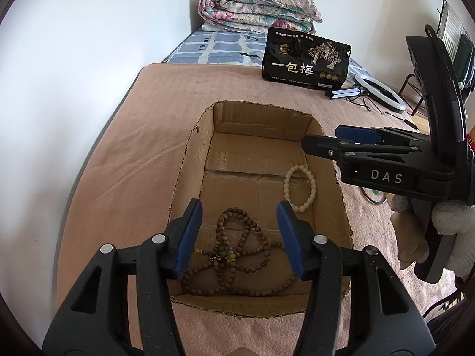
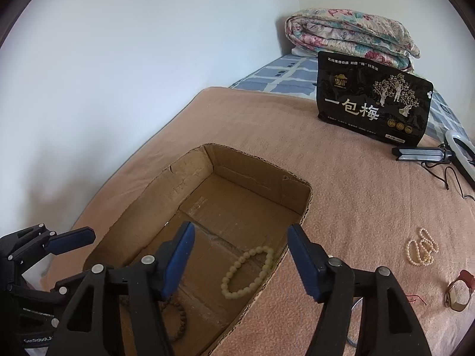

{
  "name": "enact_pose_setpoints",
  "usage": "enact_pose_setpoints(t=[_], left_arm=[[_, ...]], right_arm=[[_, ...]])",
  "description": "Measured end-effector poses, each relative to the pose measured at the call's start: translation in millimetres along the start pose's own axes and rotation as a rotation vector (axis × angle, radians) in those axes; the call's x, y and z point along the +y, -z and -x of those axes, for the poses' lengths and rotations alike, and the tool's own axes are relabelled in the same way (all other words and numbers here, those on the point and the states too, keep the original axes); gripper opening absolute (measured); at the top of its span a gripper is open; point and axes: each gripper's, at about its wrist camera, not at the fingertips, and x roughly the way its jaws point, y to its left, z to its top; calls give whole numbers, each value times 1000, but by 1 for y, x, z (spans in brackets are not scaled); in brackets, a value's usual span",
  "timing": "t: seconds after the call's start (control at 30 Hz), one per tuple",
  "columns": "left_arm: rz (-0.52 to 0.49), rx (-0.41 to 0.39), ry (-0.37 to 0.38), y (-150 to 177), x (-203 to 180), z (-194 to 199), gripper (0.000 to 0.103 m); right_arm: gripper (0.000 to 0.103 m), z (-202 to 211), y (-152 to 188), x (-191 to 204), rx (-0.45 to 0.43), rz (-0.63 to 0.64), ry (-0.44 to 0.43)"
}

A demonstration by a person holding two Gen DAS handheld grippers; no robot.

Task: Organize jewelry
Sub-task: 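Open the left gripper dropping the necklace while the right gripper releases the bracelet into the box, then move the left tool to the blue bangle while the right tool approaches the red watch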

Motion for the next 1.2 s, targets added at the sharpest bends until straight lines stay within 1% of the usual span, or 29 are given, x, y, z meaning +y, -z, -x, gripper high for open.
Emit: enact_pose_setpoints(t=[0.03,0.1,0.27,0.57,0.77,0.83,1.03,1.2], left_arm=[[1,0,0,0,0,0,54],[1,1,2,-1,0,1,54],[1,-5,-2,-1,-2,3,54],[-14,-28,-4,-1,-10,14,54],[-22,-41,-2,-3,-19,21,54],[-29,-49,-1,-4,-24,23,54],[-69,-77,4,-7,-43,33,54],[-73,-85,42,-9,-62,37,54]], right_arm=[[72,1,0,0,-1,1,4],[79,3,0,-1,-6,1,12],[85,9,0,-2,-17,1,24],[87,26,2,-8,-36,-14,39],[90,45,6,-19,-55,-33,43],[90,52,7,-25,-61,-39,45],[96,77,15,-46,-87,-62,68],[99,99,23,-70,-103,-81,107]])
